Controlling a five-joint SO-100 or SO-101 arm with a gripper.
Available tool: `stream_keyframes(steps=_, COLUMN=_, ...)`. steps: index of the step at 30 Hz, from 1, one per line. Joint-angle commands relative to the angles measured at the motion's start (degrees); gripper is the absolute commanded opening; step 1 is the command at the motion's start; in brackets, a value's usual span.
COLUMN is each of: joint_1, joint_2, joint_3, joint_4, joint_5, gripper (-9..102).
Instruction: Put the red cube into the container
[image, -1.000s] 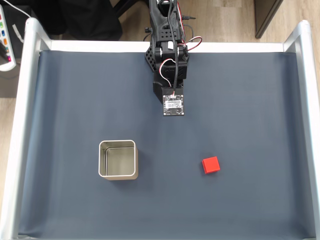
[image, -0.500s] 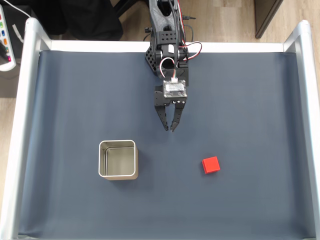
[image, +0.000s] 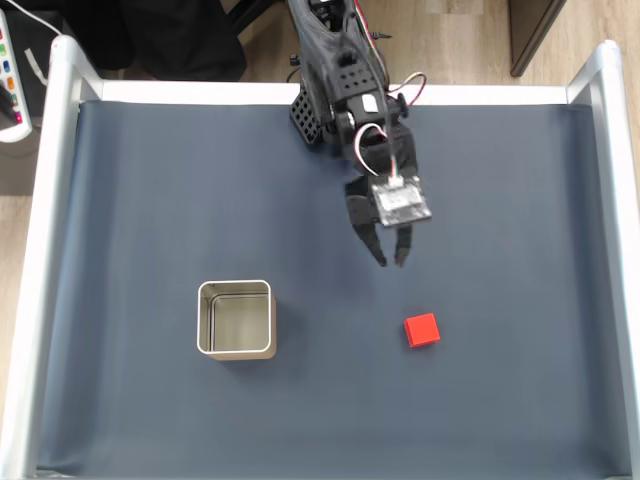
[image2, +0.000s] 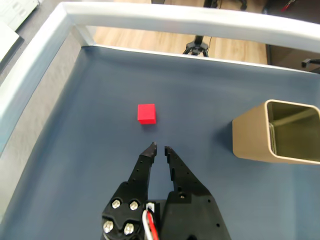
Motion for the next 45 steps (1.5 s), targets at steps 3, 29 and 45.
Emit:
stream_keyframes(steps=3, joint_1=-1.93, joint_2=-12.39, joint_3=-14.06, joint_4=5.45, joint_5=2.29, gripper=6)
stream_keyframes(steps=29, joint_1=-1.23, joint_2=-45.44, joint_3=-31.9, joint_4=-2.29, joint_5=-3.52, gripper=34)
stream_keyframes(steps=45, joint_1=0.62, joint_2=-57.48, joint_3=-37.97, joint_4=-5.1, joint_5=-4.83, gripper=35)
